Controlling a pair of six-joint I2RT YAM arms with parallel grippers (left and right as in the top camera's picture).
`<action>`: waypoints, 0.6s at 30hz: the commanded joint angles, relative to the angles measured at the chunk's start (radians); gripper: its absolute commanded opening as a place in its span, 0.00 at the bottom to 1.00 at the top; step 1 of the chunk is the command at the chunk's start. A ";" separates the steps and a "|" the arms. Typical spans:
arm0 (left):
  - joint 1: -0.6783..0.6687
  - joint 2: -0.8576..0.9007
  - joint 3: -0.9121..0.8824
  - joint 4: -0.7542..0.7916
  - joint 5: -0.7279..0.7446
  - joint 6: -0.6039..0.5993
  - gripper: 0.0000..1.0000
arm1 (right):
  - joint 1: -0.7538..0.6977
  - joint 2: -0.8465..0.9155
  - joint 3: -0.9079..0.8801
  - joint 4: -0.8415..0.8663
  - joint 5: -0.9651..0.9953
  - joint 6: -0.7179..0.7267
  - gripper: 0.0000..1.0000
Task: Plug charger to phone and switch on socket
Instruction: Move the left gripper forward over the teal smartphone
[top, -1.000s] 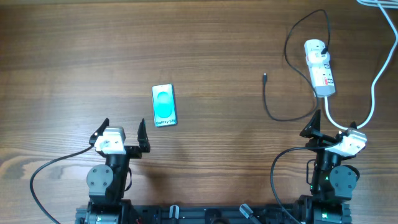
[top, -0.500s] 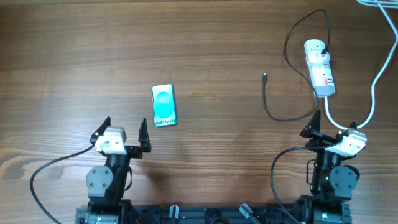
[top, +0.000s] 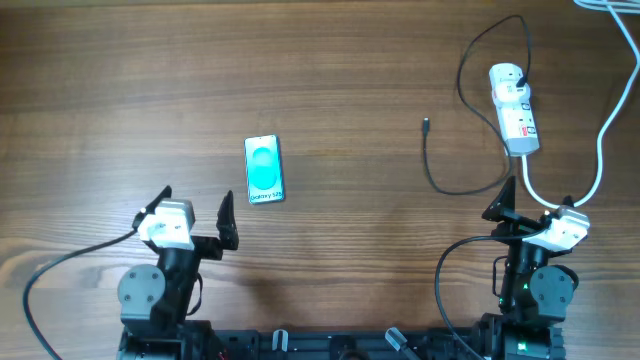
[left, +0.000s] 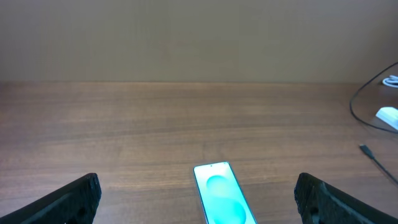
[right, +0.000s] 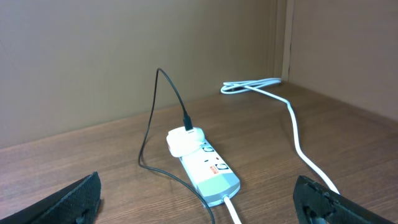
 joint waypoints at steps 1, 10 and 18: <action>-0.005 0.114 0.106 -0.004 -0.003 0.007 1.00 | -0.004 0.003 -0.001 0.005 -0.017 -0.014 1.00; -0.005 0.438 0.342 -0.009 0.012 0.007 1.00 | -0.004 0.003 -0.001 0.005 -0.017 -0.014 1.00; -0.005 0.628 0.591 -0.188 0.013 -0.045 1.00 | -0.004 0.003 -0.001 0.005 -0.017 -0.014 1.00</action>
